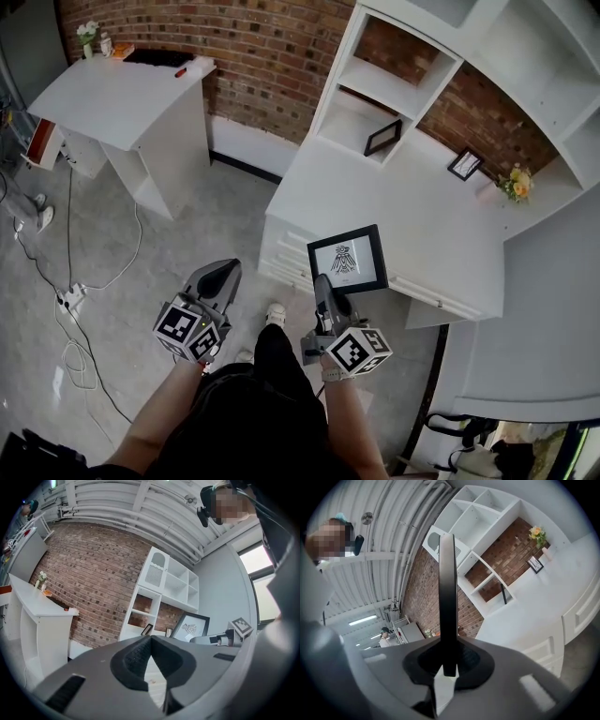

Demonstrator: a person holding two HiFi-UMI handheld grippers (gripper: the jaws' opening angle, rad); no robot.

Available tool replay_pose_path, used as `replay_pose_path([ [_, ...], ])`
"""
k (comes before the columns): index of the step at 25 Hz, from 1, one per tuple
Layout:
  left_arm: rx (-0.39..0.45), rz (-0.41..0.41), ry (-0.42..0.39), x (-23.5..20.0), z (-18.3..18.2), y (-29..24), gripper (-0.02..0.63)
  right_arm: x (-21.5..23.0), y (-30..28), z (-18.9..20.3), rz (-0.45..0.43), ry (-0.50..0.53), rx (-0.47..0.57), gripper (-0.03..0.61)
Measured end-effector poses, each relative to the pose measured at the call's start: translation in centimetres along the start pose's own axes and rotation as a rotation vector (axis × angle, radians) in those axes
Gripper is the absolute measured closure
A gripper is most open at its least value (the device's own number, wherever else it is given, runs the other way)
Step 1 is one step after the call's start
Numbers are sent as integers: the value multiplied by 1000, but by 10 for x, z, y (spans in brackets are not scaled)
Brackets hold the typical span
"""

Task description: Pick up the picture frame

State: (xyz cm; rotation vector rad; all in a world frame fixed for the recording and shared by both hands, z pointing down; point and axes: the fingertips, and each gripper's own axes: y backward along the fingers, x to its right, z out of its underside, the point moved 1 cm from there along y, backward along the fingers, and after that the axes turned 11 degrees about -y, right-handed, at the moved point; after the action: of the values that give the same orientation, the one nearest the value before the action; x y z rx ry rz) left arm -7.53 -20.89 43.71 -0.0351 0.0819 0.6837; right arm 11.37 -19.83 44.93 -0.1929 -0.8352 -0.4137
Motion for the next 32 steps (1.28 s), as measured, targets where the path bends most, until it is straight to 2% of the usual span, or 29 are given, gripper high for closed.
replay_pose_path([
  [8, 5, -7, -16, 8, -6, 10, 612, 5, 35, -5, 112, 144, 32, 541],
  [15, 25, -13, -30, 18, -13, 10, 612, 5, 57, -18, 132, 220, 60, 541],
  [22, 29, -32, -27, 44, -16, 28, 612, -2, 100, -32, 126, 262, 86, 542],
  [32, 15, -13, -16, 104, -11, 66, 612, -8, 190, -35, 173, 294, 122, 543],
])
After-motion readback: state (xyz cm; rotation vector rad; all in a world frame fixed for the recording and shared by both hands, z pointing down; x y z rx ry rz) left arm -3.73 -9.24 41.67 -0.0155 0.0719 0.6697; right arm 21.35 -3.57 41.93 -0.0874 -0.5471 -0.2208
